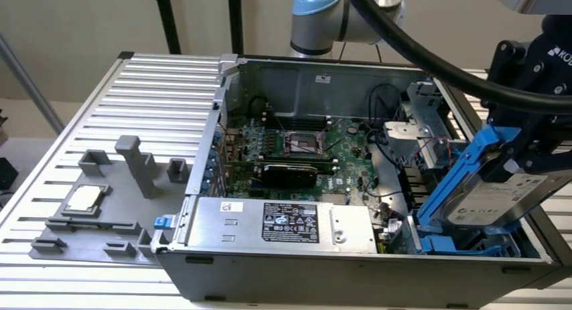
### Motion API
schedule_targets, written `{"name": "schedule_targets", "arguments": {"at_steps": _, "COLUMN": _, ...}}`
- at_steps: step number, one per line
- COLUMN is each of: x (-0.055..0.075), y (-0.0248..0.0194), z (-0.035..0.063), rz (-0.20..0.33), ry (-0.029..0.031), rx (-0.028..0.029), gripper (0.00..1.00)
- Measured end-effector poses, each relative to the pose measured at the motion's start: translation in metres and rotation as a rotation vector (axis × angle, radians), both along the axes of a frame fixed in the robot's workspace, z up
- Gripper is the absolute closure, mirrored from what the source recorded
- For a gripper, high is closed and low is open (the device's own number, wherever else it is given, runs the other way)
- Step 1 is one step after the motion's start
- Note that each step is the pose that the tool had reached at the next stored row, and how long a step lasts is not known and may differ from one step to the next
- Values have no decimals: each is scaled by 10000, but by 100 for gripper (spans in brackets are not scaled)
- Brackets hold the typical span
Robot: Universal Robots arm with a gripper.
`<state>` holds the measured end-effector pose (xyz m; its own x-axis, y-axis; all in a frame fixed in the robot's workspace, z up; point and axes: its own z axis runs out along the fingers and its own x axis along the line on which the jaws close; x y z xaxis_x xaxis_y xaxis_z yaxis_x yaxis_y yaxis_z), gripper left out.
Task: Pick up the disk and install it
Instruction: 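Insert the disk into the insertion slot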
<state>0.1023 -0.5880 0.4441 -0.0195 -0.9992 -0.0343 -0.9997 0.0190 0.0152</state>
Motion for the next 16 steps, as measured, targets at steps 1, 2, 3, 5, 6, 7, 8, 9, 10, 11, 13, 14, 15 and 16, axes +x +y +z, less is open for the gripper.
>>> {"name": "schedule_targets", "arguments": {"at_steps": 1, "x": 0, "y": 3, "z": -5, "rz": 0, "ry": 0, "rx": -2, "gripper": 100}}
{"name": "schedule_targets", "arguments": {"at_steps": 2, "x": 0, "y": 5, "z": -11, "rz": 1, "ry": 0, "rx": -1, "gripper": 100}}
{"name": "schedule_targets", "arguments": {"at_steps": 3, "x": 0, "y": 7, "z": -16, "rz": 2, "ry": 2, "rx": 0, "gripper": 100}}
{"name": "schedule_targets", "arguments": {"at_steps": 5, "x": -1, "y": 9, "z": -25, "rz": 2, "ry": 6, "rx": 1, "gripper": 100}}
{"name": "schedule_targets", "arguments": {"at_steps": 6, "x": -1, "y": 10, "z": -29, "rz": 2, "ry": 8, "rx": 0, "gripper": 100}}
{"name": "schedule_targets", "arguments": {"at_steps": 7, "x": -1, "y": 11, "z": -35, "rz": 2, "ry": 10, "rx": -1, "gripper": 100}}
{"name": "schedule_targets", "arguments": {"at_steps": 8, "x": -1, "y": 12, "z": -42, "rz": 3, "ry": 11, "rx": -1, "gripper": 100}}
{"name": "schedule_targets", "arguments": {"at_steps": 9, "x": -1, "y": 12, "z": -49, "rz": 2, "ry": 13, "rx": 0, "gripper": 100}}
{"name": "schedule_targets", "arguments": {"at_steps": 10, "x": -1, "y": 13, "z": -56, "rz": 3, "ry": 14, "rx": -1, "gripper": 100}}
{"name": "schedule_targets", "arguments": {"at_steps": 11, "x": -1, "y": 14, "z": -63, "rz": 3, "ry": 17, "rx": 0, "gripper": 100}}
{"name": "schedule_targets", "arguments": {"at_steps": 13, "x": -1, "y": 17, "z": -78, "rz": 4, "ry": 20, "rx": -2, "gripper": 100}}
{"name": "schedule_targets", "arguments": {"at_steps": 14, "x": -1, "y": 18, "z": -87, "rz": 5, "ry": 22, "rx": -1, "gripper": 100}}
{"name": "schedule_targets", "arguments": {"at_steps": 15, "x": -1, "y": 20, "z": -94, "rz": 7, "ry": 23, "rx": -3, "gripper": 100}}
{"name": "schedule_targets", "arguments": {"at_steps": 16, "x": -1, "y": 22, "z": -103, "rz": 8, "ry": 24, "rx": -1, "gripper": 100}}
